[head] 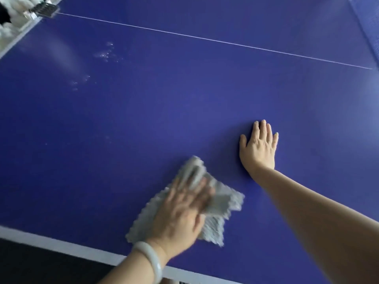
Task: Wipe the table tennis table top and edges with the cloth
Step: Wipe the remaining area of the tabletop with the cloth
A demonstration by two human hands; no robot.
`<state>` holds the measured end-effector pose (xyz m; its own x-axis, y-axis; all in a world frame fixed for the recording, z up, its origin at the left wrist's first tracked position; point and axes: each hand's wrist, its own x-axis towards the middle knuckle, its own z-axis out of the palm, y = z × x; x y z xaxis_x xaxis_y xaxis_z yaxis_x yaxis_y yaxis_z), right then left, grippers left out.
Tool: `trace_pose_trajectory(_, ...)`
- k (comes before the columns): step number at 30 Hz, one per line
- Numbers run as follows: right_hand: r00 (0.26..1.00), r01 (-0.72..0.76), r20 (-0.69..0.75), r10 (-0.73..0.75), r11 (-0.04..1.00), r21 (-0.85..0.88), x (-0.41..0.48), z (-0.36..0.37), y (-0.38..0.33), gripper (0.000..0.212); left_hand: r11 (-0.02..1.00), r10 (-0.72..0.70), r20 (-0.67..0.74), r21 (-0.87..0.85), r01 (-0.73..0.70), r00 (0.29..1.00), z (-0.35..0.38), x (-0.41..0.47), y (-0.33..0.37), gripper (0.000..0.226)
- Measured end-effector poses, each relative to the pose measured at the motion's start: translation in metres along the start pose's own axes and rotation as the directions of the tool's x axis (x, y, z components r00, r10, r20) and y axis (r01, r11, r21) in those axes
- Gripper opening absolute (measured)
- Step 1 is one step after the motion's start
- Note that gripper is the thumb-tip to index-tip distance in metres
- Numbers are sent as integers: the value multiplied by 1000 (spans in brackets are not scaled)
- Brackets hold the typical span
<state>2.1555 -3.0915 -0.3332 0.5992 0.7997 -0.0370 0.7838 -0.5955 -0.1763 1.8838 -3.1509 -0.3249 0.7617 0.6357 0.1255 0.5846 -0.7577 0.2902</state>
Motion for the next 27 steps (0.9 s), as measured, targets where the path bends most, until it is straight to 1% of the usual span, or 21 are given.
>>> trace_pose_trajectory(2, 999, 3, 37, -1, 998, -60, -2, -3, -5, 63, 988, -144, -53, 46, 147, 988, -13, -4, -37, 65)
trace_pose_trajectory(4, 996, 58, 67, -51, 992, -109, -11, -7, -11, 61, 952, -294, -63, 63, 298, 954, -19, -9, -57, 58)
trace_pose_trajectory(5, 990, 132, 74, -124, 983, -125, -21, -8, -16, 60, 938, -335, -64, 73, 340, 940, -18, -11, -58, 56)
trace_pose_trajectory(6, 971, 237, 70, -230, 965, -113, -35, -7, -24, 60, 932, -348, -62, 88, 352, 935, -15, -12, -58, 56)
trace_pose_trajectory(7, 939, 343, 54, -340, 937, -60, -54, -5, -34, 59, 932, -346, -58, 97, 350, 937, -14, -12, -57, 56)
trace_pose_trajectory(8, 906, 421, 39, -422, 906, 35, -74, -3, -46, 59, 934, -341, -46, 99, 344, 939, -15, -11, -56, 58)
trace_pose_trajectory(9, 898, 426, 38, -438, 889, 165, -93, -1, -61, 57, 936, -335, -27, 102, 336, 942, -18, -11, -56, 59)
trace_pose_trajectory(11, 938, 297, 52, -342, 874, 384, -117, 5, -87, 53, 934, -345, 5, 99, 342, 939, -24, -10, -55, 63)
trace_pose_trajectory(13, 977, 172, 34, -212, 868, 466, -125, 8, -99, 50, 915, -398, -14, 64, 398, 917, -26, -12, -43, 66)
trace_pose_trajectory(14, 983, 149, 23, -181, 868, 474, -125, 9, -100, 49, 912, -407, -29, 46, 408, 913, -24, -15, -33, 68)
trace_pose_trajectory(15, 983, 157, 15, -185, 871, 465, -124, 9, -98, 49, 921, -386, -40, 31, 387, 922, -19, -22, -20, 70)
trace_pose_trajectory(16, 976, 189, 12, -217, 878, 441, -124, 10, -95, 49, 942, -335, -43, 10, 336, 941, -14, -31, -9, 72)
trace_pose_trajectory(18, 955, 272, 7, -295, 889, 368, -124, 13, -91, 50, 982, -187, -13, -23, 187, 982, -9, -56, 3, 71)
trace_pose_trajectory(20, 942, 323, 11, -335, 916, 239, -126, 17, -93, 55, 999, -42, 44, 3, 42, 998, -19, -74, -19, 71)
trace_pose_trajectory(21, 939, 334, 19, -342, 927, 170, -128, 19, -95, 57, 999, -19, 77, 30, 16, 997, -28, -81, -39, 71)
trace_pose_trajectory(22, 939, 338, 26, -344, 933, 120, -130, 21, -97, 59, 996, -53, 91, 70, 46, 994, -39, -87, -62, 71)
trace_pose_trajectory(23, 940, 337, 28, -341, 937, 96, -130, 22, -98, 61, 982, -162, 84, 109, 152, 983, -50, -92, -85, 70)
trace_pose_trajectory(24, 943, 329, 26, -333, 940, 94, -130, 22, -98, 61, 939, -325, 45, 132, 317, 945, -60, -97, -107, 69)
trace_pose_trajectory(25, 947, 317, 23, -321, 942, 110, -129, 22, -98, 61, 856, -501, -15, 134, 498, 865, -68, -100, -124, 66)
trace_pose_trajectory(26, 950, 305, 20, -311, 942, 136, -128, 22, -97, 60, 758, -639, -71, 112, 642, 766, -74, -103, -133, 63)
trace_pose_trajectory(27, 953, 295, 15, -301, 941, 164, -128, 22, -96, 59, 681, -720, -108, 76, 728, 685, -73, -102, -134, 62)
